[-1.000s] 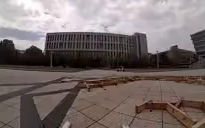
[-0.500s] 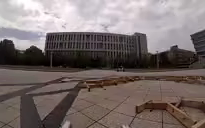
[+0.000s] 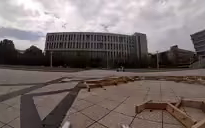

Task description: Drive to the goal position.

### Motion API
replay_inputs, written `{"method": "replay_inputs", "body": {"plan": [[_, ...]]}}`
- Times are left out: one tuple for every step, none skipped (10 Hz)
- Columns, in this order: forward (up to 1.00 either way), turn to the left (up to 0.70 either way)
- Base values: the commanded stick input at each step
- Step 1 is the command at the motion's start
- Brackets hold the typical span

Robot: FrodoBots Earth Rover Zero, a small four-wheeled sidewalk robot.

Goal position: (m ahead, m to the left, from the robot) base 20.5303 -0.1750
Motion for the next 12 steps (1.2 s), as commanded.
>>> {"method": "replay_inputs", "body": {"plan": [[0.06,0.0],[0.06,0.0],[0.06,0.0],[0.06,0.01],[0.06,0.0],[0.06,0.0],[0.06,0.01],[0.06,0.01],[0.06,0.0],[0.06,0.01],[0.06,0.0],[0.06,0.0]]}}
